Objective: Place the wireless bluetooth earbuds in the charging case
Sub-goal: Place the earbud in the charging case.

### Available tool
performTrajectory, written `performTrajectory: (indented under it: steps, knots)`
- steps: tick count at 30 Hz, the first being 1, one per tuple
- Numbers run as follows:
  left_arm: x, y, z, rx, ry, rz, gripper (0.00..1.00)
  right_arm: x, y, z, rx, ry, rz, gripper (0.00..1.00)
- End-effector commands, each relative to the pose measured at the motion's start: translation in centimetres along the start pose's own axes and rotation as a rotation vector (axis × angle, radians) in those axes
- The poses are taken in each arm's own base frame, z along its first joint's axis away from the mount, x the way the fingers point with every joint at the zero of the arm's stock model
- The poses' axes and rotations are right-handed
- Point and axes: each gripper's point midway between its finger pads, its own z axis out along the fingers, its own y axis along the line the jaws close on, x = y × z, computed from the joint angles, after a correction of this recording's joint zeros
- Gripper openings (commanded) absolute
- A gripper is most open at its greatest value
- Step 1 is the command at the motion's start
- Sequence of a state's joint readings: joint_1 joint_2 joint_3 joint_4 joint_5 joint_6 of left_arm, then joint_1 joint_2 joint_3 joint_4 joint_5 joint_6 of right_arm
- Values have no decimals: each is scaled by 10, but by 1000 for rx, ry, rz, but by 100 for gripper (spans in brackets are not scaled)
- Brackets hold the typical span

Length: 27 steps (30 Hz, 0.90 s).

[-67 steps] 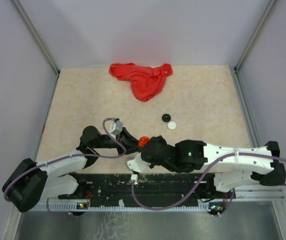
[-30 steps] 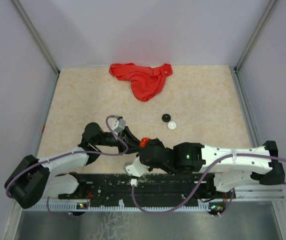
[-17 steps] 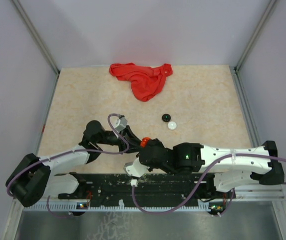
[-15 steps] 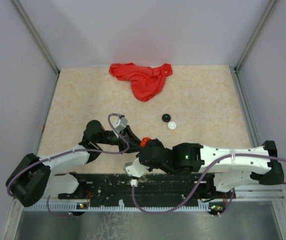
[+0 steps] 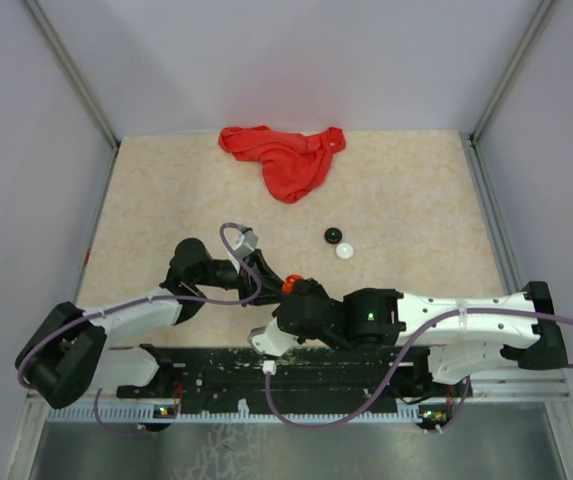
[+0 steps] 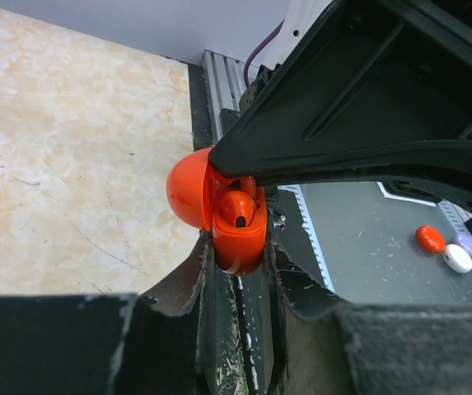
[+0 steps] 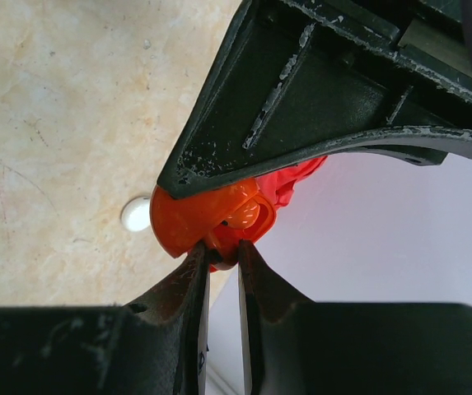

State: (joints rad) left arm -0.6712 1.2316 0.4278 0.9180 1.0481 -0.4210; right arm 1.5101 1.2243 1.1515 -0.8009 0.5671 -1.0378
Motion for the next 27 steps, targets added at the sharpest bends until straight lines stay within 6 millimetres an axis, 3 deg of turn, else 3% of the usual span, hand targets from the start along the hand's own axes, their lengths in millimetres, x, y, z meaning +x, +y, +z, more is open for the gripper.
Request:
performTrajectory:
  steps: [1, 15, 27]
  knots:
    - [-27, -15, 5, 85, -52, 76, 0, -13, -3, 2, 24, -54, 12, 10]
    - [-48, -16, 7, 52, -84, 19, 1, -15, -32, -22, 88, -176, 109, 10]
    - [-58, -12, 10, 34, -63, -24, 1, -13, -41, -24, 102, -178, 89, 10]
